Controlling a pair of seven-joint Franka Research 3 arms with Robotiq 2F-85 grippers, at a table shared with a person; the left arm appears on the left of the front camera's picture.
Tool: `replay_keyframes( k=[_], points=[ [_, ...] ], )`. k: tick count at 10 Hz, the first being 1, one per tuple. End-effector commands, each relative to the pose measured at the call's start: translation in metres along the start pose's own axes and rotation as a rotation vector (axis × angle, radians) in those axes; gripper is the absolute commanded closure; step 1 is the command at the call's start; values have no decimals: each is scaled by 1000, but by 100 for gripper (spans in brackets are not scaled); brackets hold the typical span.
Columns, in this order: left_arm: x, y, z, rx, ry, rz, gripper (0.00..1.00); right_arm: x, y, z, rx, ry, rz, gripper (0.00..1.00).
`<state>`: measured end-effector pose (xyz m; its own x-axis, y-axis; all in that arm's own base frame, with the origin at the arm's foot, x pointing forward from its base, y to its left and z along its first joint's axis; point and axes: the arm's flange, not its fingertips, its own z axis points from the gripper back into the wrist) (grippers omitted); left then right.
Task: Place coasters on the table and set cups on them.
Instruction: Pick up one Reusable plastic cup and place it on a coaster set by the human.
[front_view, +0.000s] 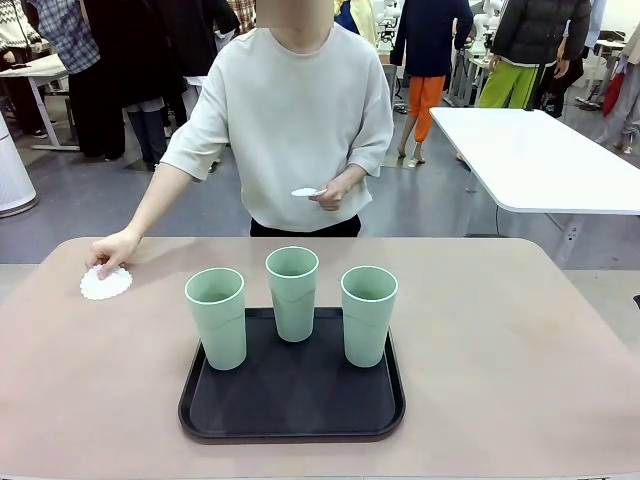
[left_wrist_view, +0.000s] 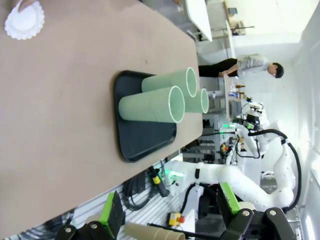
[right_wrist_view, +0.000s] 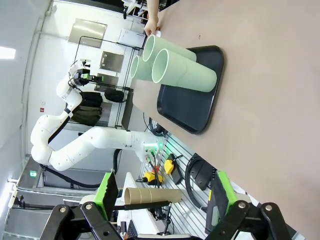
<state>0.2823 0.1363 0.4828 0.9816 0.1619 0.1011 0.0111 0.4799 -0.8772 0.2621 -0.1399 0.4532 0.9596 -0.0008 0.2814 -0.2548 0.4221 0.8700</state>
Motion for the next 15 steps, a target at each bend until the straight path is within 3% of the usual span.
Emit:
replay_keyframes(
  k=[1, 15],
  points=[
    [0, 0, 1, -11, -6, -4, 0, 0, 3, 0, 12, -3, 12, 0],
    [0, 0, 1, -11, -6, -4, 0, 0, 3, 0, 12, -3, 12, 0]
  ],
)
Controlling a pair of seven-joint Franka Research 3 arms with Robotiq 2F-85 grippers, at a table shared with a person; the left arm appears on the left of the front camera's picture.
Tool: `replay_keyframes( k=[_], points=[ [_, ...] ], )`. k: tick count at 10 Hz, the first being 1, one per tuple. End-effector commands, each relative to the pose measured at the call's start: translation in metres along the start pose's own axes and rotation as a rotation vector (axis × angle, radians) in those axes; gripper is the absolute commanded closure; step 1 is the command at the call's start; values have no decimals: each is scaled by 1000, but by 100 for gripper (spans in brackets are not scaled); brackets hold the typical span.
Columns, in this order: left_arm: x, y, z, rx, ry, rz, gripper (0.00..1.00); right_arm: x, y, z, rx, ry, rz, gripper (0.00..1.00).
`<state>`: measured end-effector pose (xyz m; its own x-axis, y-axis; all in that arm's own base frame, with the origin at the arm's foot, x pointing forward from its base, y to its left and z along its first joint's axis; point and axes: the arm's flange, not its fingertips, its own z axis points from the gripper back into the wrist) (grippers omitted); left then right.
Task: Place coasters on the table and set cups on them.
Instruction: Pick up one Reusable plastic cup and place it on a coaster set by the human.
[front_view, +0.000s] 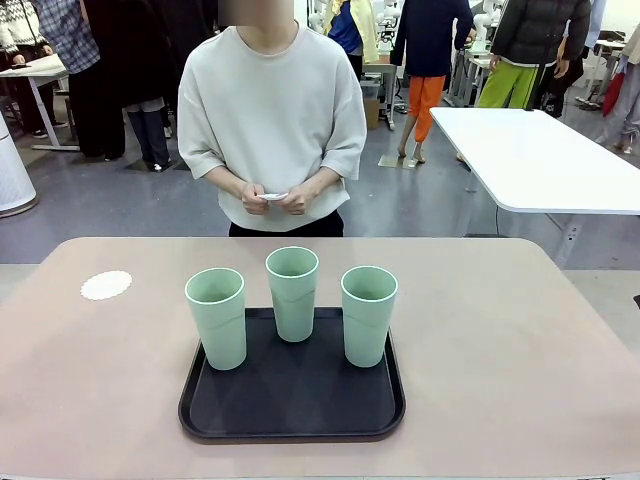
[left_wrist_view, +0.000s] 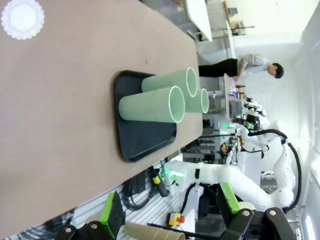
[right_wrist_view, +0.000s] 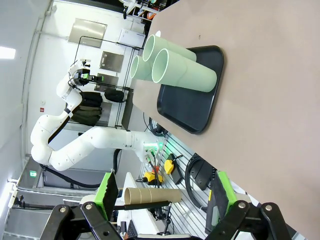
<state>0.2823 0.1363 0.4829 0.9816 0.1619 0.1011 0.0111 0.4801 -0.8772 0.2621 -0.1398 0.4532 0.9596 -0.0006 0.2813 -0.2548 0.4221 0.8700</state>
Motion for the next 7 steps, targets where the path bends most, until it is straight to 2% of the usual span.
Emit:
replay_keyframes(
  k=[1, 2, 3, 5, 7],
  points=[
    [0, 0, 1, -11, -6, -4, 0, 0, 3, 0, 12, -4, 12, 0],
    [0, 0, 0, 0, 0, 0, 0, 0, 3, 0, 12, -4, 12, 0],
    [4, -10, 2, 64, -9, -151, 0, 0, 3, 0, 12, -4, 12, 0],
    [6, -36, -10, 344, -22, -467, 0, 0, 3, 0, 12, -4, 12, 0],
    [4, -56, -40, 576, 26, -656, 0, 0, 3, 0, 12, -4, 12, 0]
  ],
)
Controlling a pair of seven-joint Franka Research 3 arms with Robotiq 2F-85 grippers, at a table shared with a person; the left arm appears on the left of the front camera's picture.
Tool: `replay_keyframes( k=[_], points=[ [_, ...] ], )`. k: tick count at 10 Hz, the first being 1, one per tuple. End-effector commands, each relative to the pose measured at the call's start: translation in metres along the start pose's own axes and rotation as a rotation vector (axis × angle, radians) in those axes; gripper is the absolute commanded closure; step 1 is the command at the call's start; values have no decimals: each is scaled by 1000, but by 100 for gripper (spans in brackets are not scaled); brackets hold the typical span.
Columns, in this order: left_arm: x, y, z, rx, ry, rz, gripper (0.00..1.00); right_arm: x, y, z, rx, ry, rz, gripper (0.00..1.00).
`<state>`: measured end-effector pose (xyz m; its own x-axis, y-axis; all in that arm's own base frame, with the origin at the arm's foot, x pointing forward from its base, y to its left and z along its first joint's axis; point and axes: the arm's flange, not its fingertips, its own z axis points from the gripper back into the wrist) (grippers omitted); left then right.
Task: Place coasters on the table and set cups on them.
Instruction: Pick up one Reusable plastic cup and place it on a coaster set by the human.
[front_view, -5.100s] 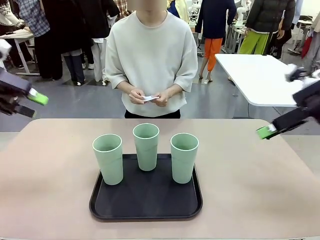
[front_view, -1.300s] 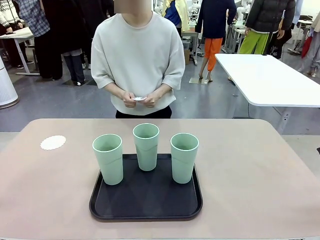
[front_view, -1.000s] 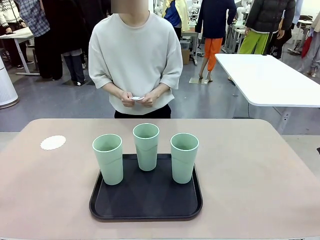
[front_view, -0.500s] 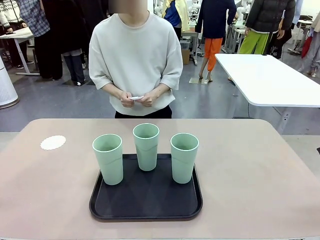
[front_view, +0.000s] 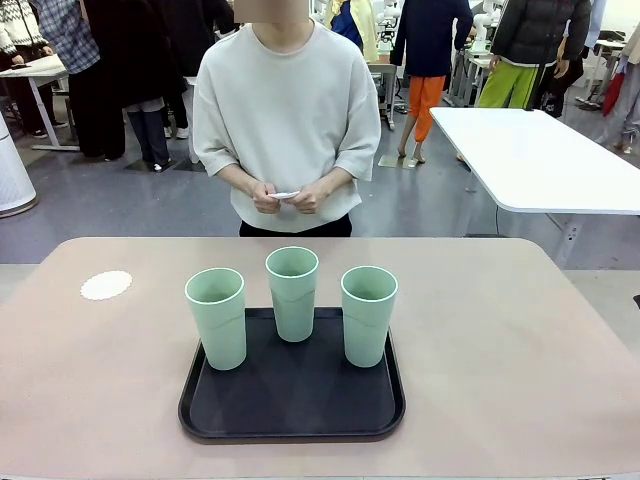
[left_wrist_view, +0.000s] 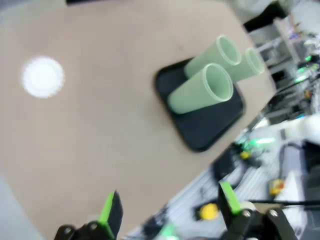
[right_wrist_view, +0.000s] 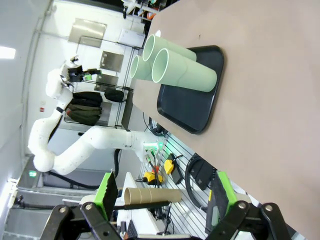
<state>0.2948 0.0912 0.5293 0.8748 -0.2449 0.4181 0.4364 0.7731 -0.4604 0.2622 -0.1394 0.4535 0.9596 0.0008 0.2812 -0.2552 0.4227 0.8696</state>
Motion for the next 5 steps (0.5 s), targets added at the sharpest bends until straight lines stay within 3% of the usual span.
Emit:
replay_keyframes(
  k=[1, 3, 5],
  points=[
    [4, -14, -34, 242, 2, -184, 0, 0, 2, 1, 13, -5, 11, 0],
    [24, -33, -63, 350, 90, -345, 0, 0, 2, 1, 13, -5, 11, 0],
    [51, -48, -82, 387, 199, -425, 0, 0, 2, 1, 13, -5, 11, 0]
  ],
)
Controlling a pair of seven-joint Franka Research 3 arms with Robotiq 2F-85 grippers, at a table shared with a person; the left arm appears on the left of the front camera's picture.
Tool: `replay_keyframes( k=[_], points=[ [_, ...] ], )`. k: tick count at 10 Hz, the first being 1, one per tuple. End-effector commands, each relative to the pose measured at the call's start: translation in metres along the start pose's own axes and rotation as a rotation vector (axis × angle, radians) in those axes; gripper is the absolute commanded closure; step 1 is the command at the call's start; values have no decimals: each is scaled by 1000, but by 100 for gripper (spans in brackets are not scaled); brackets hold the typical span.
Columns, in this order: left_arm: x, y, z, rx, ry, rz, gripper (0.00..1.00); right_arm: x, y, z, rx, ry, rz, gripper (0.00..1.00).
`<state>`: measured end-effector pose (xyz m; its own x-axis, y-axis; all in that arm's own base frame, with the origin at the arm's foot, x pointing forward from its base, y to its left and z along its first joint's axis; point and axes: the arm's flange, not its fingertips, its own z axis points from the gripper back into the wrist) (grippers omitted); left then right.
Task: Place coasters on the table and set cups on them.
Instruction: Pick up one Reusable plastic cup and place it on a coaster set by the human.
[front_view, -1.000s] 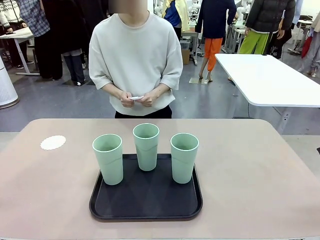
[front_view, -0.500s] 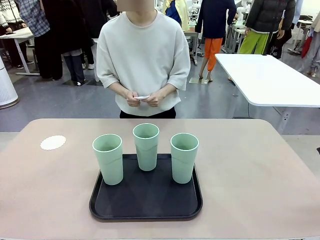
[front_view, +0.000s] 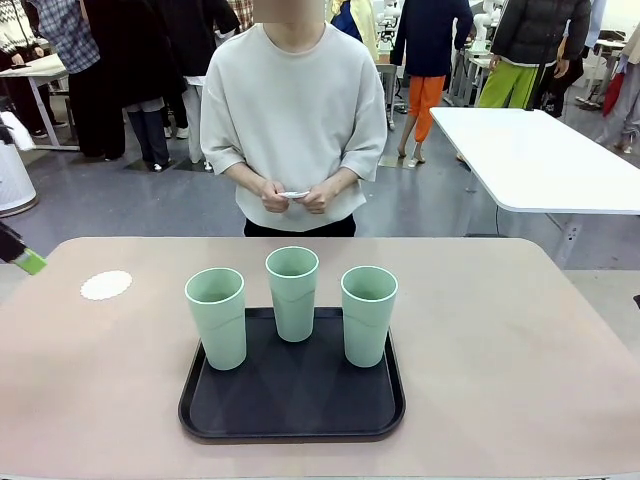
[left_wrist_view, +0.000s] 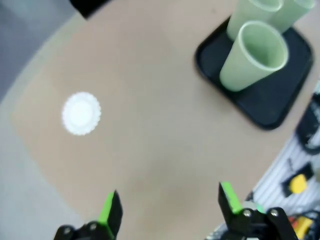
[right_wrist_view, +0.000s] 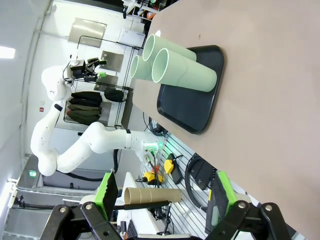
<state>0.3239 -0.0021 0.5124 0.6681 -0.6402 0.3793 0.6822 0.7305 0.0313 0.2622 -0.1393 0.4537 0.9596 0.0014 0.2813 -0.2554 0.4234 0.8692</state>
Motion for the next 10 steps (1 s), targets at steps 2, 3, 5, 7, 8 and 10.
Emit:
replay_keyframes(
  k=[2, 3, 5, 7, 8, 10],
  points=[
    [44, 3, -30, 10, 153, -70, 0, 0, 2, 1, 14, -5, 11, 0],
    [55, -2, -38, -23, 199, -97, 0, 0, 2, 1, 14, -5, 11, 0],
    [65, -18, -54, -64, 205, -174, 0, 0, 2, 1, 14, -5, 11, 0],
    [60, -17, -58, -50, 193, -143, 0, 0, 2, 1, 14, -5, 11, 0],
    [60, -17, -58, -50, 193, -143, 0, 0, 2, 1, 14, -5, 11, 0],
    [60, -17, -58, -50, 193, -143, 0, 0, 2, 1, 14, -5, 11, 0]
  ],
)
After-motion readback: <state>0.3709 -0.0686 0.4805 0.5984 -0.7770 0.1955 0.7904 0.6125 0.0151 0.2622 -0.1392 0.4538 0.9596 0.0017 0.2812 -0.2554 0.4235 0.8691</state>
